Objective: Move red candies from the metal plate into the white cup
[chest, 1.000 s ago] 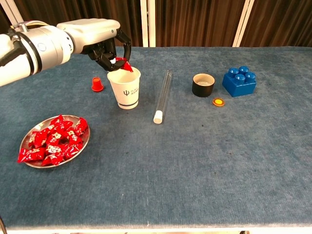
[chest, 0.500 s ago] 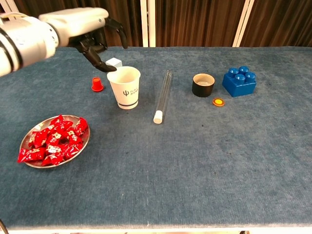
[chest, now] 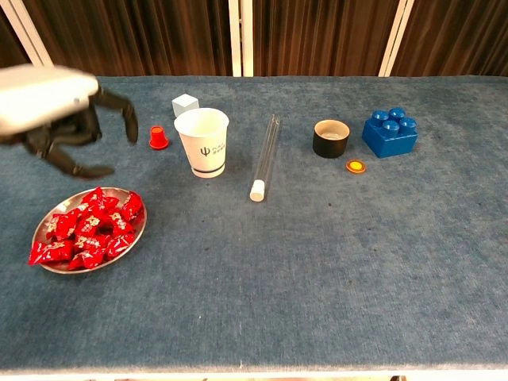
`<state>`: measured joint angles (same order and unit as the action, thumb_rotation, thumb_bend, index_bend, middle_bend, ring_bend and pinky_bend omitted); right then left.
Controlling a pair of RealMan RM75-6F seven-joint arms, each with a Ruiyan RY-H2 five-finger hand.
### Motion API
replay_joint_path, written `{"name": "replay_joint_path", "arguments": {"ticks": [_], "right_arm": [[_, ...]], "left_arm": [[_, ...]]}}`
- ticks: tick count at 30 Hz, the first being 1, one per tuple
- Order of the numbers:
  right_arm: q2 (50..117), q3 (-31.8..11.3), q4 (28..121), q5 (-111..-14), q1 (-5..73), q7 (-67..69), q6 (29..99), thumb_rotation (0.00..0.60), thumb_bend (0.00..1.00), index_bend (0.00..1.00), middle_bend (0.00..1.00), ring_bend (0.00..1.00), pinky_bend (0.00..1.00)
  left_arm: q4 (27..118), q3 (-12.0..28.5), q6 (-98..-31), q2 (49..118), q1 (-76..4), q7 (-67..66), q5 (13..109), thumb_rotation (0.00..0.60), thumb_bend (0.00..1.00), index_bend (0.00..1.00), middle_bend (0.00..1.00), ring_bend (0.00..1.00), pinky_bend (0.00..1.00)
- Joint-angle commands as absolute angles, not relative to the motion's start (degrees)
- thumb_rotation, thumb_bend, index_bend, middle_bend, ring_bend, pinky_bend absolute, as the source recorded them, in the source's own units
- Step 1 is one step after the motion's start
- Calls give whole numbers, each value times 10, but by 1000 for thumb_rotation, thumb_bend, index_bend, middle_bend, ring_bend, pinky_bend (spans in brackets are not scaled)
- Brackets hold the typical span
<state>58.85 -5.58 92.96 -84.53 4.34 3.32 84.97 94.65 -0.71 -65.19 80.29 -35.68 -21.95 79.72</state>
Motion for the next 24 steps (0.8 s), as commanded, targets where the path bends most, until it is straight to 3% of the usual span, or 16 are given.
{"name": "replay_joint_path", "arguments": {"ticks": [1,24], "right_arm": [[588,-56,931,-846,44,32,850,600,173,0,0,0,0],[591,-55,933,-843,38,27,858,600,173,0,0,0,0]], "left_arm": [[922,-29,-645,823,-346,-244,816,600,218,423,957,870,898],[879,-32,-594,858,-338,-307,793,600,272,468,958,871,898]]}}
